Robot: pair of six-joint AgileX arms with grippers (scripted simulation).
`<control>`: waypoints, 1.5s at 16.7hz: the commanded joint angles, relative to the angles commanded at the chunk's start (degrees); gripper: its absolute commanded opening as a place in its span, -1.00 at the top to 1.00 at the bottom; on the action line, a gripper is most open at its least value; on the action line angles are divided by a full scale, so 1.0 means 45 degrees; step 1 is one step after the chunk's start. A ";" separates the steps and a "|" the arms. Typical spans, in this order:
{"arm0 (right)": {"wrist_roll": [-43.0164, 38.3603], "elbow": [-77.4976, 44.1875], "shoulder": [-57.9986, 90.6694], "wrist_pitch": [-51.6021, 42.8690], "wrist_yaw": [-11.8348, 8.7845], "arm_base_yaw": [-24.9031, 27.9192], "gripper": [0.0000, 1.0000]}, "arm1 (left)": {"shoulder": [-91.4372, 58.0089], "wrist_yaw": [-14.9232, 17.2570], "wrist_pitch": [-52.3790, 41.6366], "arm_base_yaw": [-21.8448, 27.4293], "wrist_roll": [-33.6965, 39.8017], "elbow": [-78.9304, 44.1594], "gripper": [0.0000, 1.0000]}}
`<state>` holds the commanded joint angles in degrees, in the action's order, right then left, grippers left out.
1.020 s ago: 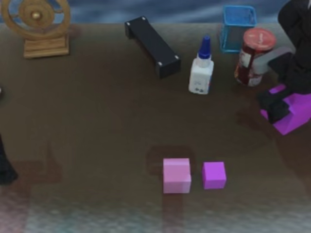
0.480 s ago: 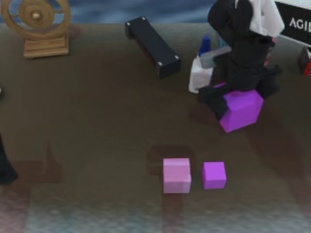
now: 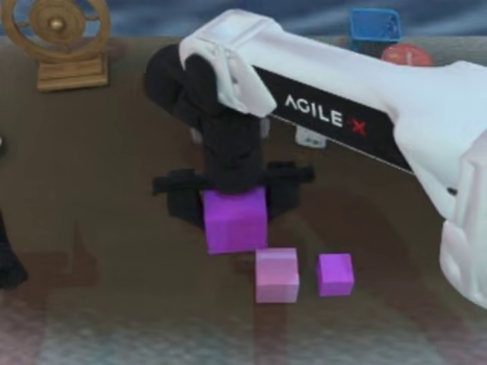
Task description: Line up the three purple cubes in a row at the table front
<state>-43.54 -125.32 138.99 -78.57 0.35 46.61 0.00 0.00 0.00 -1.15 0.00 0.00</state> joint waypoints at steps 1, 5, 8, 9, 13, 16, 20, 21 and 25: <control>-0.0780 -0.0447 0.0181 -0.0188 0.0012 0.0499 1.00 | 0.0000 0.0000 0.0000 0.0000 0.0000 0.0000 -1.00; -0.2538 -0.1540 0.0517 -0.0583 0.0077 0.1741 1.00 | 0.0000 0.0000 0.0000 0.0000 0.0000 0.0000 -1.00; -0.2638 -0.1602 0.0527 -0.0600 0.0084 0.1816 1.00 | 0.0000 0.0000 0.0000 0.0000 0.0000 0.0000 -1.00; -0.2638 -0.1602 0.0527 -0.0600 0.0084 0.1816 1.00 | 0.0000 0.0000 0.0000 0.0000 0.0000 0.0000 -1.00; -0.2615 -0.1035 0.0478 -0.0040 0.0069 0.1787 1.00 | 0.0000 0.0000 0.0000 0.0000 0.0000 0.0000 -1.00; -0.2647 0.0356 0.0584 0.1523 0.0075 0.1796 1.00 | 0.0000 0.0000 0.0000 0.0000 0.0000 0.0000 -1.00; -0.2670 0.1538 0.0739 0.2753 0.0087 0.1845 1.00 | 0.0000 0.0000 0.0000 0.0000 0.0000 0.0000 -1.00; -0.2670 0.1542 0.0741 0.2757 0.0087 0.1846 1.00 | 0.0000 0.0000 0.0000 0.0000 0.0000 0.0000 -1.00; -0.2670 0.1542 0.0741 0.2757 0.0087 0.1846 0.70 | 0.0000 0.0000 0.0000 0.0000 0.0000 0.0000 -1.00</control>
<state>-55.55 -118.38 142.32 -66.16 0.74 54.92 0.00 0.00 0.00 -1.15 0.00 0.00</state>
